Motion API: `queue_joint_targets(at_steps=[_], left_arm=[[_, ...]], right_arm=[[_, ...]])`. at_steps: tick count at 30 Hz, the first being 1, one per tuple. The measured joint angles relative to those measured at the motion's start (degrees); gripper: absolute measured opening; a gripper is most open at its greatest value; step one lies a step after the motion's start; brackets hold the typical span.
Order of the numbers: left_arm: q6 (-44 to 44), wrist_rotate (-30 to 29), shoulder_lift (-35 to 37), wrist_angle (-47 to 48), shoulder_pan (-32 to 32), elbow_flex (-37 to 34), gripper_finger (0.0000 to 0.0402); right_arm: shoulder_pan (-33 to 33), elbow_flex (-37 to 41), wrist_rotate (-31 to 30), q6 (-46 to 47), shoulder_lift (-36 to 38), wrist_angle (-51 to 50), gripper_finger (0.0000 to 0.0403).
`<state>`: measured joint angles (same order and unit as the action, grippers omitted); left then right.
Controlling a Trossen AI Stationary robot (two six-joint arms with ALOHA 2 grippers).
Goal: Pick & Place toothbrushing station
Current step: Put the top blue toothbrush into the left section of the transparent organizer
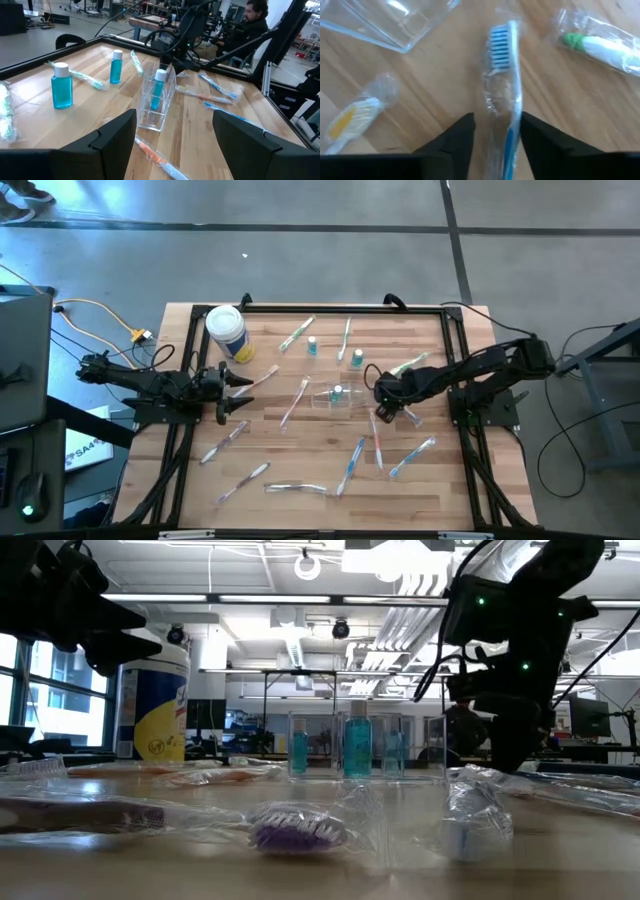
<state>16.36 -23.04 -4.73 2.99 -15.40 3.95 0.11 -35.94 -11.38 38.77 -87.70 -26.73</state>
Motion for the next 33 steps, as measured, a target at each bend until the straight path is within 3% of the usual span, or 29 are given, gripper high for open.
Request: queue_joint_targets(at_steps=[7,16,23,28,33], left_arm=[[-1.17,-1.32,0.00,-0.07,0.02,0.00,0.0262],[-5.79,-2.11,0.00,-0.14,0.00,0.00,0.0262],[-6.62,-3.09,-0.02,-0.29,0.00,0.00,0.0262],[-4.97,-1.59,-0.01,-0.46,0.02,0.00,0.0262],[-7.20,1.72,-0.02,-5.81,0.02,0.00,0.0262]], right_arm=[[-0.10,0.42,-0.78,1.68,1.02,0.88,0.0019],[1.45,-0.51,-1.63,3.71,1.22,-0.92,0.0015],[4.41,-6.62,-3.06,6.43,5.05,-14.54,0.0015],[7.64,-10.69,-7.02,8.90,9.68,-23.57,0.0015],[11.75,-14.92,-15.20,10.55,15.68,-29.15,0.0015]])
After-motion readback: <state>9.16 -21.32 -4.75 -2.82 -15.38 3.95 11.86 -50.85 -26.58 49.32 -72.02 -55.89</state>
